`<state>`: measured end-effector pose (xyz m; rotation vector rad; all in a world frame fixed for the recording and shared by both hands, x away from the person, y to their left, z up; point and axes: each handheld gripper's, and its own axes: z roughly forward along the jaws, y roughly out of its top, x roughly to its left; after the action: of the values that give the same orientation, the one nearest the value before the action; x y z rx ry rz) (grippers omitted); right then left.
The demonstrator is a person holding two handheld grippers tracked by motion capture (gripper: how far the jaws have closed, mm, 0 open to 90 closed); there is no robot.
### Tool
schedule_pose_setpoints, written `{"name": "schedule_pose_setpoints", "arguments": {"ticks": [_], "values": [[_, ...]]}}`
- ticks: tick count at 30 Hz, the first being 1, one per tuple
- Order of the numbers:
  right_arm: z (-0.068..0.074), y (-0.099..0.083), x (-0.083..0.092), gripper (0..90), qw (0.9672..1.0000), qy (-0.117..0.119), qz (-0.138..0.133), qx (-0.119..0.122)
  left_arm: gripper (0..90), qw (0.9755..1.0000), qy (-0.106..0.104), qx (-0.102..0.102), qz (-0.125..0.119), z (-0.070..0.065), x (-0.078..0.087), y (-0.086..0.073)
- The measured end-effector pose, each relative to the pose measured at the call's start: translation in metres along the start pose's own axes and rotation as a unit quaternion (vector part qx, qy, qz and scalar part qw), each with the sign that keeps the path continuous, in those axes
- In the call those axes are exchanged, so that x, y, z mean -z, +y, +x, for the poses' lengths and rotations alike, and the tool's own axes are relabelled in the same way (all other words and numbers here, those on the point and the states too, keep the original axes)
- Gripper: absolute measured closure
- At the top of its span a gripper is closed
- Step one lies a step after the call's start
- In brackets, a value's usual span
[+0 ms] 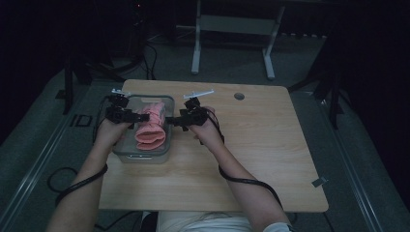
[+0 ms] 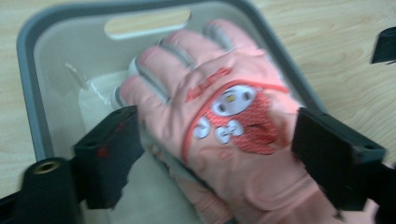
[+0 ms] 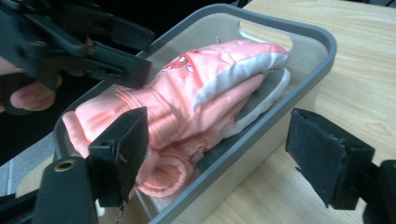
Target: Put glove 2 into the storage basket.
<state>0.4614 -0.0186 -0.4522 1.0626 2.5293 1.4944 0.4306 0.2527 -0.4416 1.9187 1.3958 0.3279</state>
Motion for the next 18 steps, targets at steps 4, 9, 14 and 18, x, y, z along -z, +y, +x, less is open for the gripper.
{"name": "schedule_pose_setpoints", "arguments": {"ticks": [4, 9, 14, 18], "values": [[-0.003, -0.001, 0.005, 18.8, 0.9999, -0.004, -0.009, 0.008, 3.2, 0.9992, -0.017, -0.017, -0.031, -0.012, 0.009, 0.002], [-0.002, -0.001, 0.010, 18.7, 0.9998, -0.009, -0.010, 0.016, 2.9, 0.9985, -0.021, -0.028, -0.041, -0.021, 0.013, 0.004], [-0.005, -0.003, 0.018, 18.7, 0.9994, -0.015, -0.009, 0.029, 2.9, 0.9970, -0.035, -0.048, -0.051, -0.038, 0.017, 0.004], [-0.007, -0.005, 0.024, 18.7, 0.9992, -0.019, -0.010, 0.033, 2.9, 0.9952, -0.047, -0.063, -0.057, -0.051, 0.020, 0.004]]}}
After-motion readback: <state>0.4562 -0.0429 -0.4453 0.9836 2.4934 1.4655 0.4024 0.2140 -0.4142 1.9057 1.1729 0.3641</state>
